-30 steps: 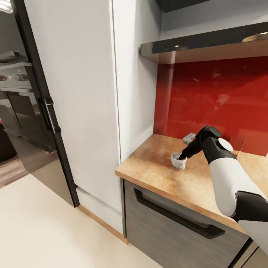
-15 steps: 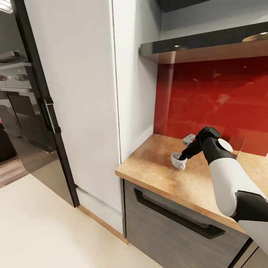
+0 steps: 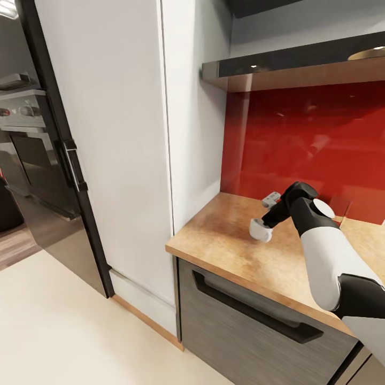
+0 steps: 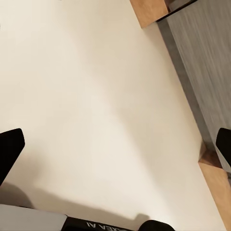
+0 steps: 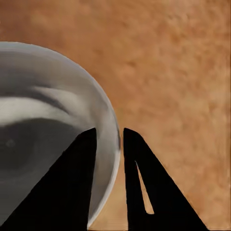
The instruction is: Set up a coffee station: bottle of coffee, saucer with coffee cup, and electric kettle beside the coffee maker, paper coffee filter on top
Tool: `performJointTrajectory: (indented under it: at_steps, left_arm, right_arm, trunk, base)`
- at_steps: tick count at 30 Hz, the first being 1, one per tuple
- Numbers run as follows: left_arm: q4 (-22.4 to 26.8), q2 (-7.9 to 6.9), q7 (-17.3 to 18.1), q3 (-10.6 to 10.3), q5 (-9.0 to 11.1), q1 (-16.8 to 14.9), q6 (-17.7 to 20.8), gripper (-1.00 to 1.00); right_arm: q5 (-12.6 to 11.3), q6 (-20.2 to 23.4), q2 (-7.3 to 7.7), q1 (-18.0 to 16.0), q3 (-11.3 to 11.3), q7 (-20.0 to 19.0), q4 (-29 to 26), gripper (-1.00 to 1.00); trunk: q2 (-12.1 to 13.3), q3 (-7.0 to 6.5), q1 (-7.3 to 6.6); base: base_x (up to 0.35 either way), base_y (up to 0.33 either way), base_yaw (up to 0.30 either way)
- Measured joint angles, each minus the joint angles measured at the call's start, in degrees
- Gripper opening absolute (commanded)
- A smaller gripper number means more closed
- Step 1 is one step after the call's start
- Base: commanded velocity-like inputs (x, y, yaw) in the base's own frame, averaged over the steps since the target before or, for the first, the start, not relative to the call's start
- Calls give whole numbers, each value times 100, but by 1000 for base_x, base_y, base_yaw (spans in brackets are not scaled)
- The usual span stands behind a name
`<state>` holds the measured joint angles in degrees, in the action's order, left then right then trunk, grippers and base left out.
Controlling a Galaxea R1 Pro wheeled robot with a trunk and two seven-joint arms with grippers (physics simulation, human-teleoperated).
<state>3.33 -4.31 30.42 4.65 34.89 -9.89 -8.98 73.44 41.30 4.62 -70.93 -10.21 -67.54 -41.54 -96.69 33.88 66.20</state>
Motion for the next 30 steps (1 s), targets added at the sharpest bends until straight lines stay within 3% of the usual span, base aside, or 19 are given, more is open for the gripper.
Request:
performJointTrajectory:
  at_steps: [20, 30]
  left_arm:
    - [1, 0, 32, 0, 0, 1, 0, 100]
    - [1, 0, 29, 0, 0, 0, 0, 100]
  right_arm:
    - [-13, -56, 0, 0, 0, 7, 6, -100]
    - [-63, 27, -2, 4, -4, -8, -30, -100]
  trunk:
    - [0, 0, 0]
    - [400, -178, -219]
  base:
    - [0, 0, 0]
    - [0, 0, 0]
